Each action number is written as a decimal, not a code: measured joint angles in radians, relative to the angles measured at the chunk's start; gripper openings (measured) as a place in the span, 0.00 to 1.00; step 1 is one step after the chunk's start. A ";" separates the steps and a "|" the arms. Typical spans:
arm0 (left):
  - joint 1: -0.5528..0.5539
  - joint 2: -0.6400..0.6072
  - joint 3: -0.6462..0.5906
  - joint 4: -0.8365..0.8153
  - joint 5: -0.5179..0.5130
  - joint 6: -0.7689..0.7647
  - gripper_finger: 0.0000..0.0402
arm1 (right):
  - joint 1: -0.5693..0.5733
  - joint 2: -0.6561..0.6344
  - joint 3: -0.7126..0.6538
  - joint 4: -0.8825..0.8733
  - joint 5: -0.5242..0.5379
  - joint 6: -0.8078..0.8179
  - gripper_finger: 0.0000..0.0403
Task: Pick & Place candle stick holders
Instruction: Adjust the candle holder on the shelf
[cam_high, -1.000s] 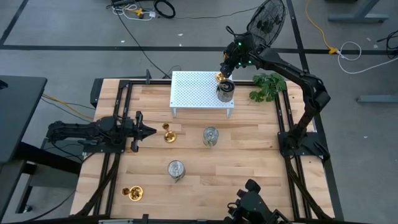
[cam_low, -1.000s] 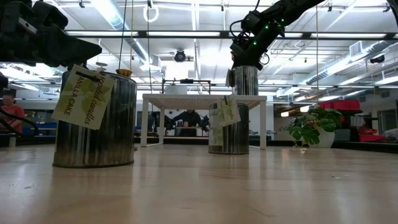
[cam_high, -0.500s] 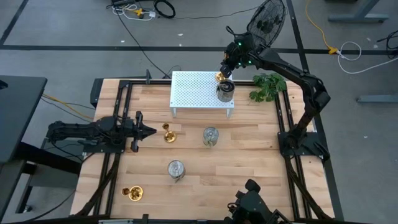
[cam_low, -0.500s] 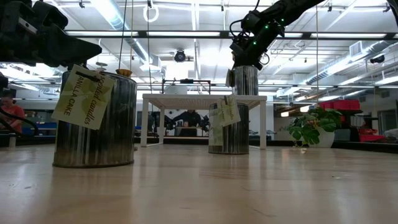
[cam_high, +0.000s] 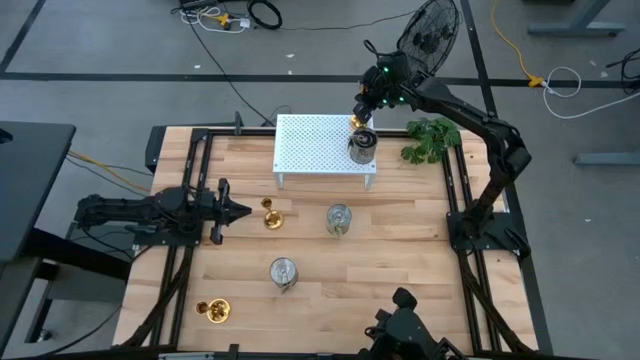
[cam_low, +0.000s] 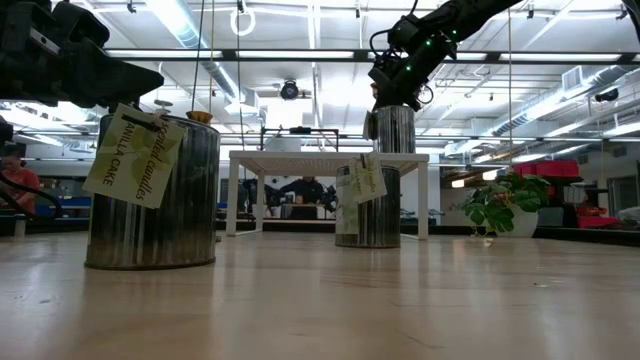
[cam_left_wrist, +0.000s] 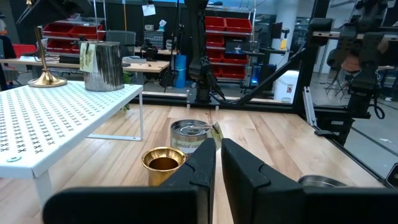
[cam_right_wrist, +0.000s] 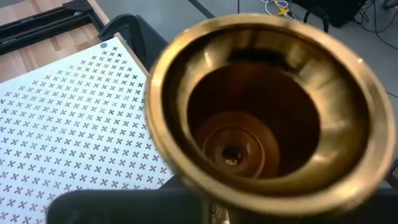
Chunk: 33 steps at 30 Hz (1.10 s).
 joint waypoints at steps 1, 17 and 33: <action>0.000 0.000 0.000 0.000 0.000 0.000 0.08 | 0.000 0.000 0.000 0.000 0.000 0.000 0.03; 0.000 0.000 0.000 0.000 0.000 0.000 0.08 | 0.019 0.000 0.000 0.058 -0.026 0.027 0.03; 0.000 0.000 0.000 0.000 0.000 0.000 0.08 | 0.048 -0.001 0.155 0.028 -0.024 0.084 0.02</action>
